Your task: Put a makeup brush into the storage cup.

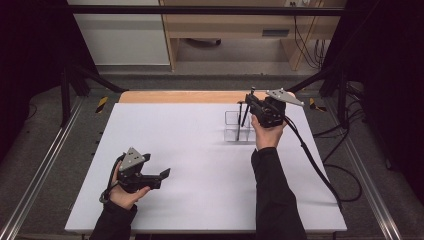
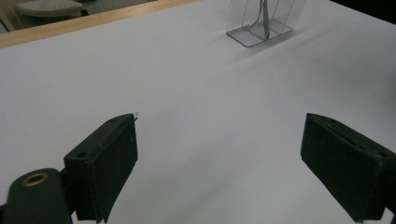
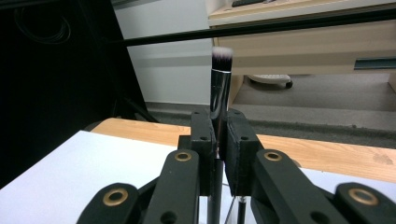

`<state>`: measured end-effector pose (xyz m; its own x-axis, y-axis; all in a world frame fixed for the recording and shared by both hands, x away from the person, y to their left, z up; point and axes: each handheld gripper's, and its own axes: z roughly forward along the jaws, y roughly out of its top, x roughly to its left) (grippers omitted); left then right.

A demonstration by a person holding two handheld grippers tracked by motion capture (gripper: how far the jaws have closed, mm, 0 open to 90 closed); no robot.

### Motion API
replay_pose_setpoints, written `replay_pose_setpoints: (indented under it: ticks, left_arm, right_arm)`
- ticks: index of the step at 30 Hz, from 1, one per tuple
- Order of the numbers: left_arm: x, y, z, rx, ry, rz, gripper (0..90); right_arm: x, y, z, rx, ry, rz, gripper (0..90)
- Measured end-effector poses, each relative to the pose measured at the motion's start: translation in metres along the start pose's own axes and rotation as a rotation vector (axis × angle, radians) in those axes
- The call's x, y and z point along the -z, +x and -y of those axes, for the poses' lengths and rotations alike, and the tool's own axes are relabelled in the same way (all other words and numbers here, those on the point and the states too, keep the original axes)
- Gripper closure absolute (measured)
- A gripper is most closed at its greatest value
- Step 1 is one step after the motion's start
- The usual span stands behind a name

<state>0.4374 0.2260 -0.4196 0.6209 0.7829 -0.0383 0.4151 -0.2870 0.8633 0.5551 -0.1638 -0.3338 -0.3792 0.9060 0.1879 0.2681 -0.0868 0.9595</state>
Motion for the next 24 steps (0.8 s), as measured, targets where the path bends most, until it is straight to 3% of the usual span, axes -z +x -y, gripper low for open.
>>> replay_pose_setpoints:
  ticks: [16, 24]
  left_arm:
    - [-0.001, 0.0, 0.0, -0.002, 0.003, 0.002, 10.3]
    - [-0.001, -0.001, 0.0, -0.005, 0.004, 0.004, 10.3]
  right_arm:
    - [-0.012, -0.009, -0.003, -0.037, -0.019, 0.036, 83.8]
    - [-0.019, -0.011, -0.001, -0.028, -0.012, 0.06, 83.8]
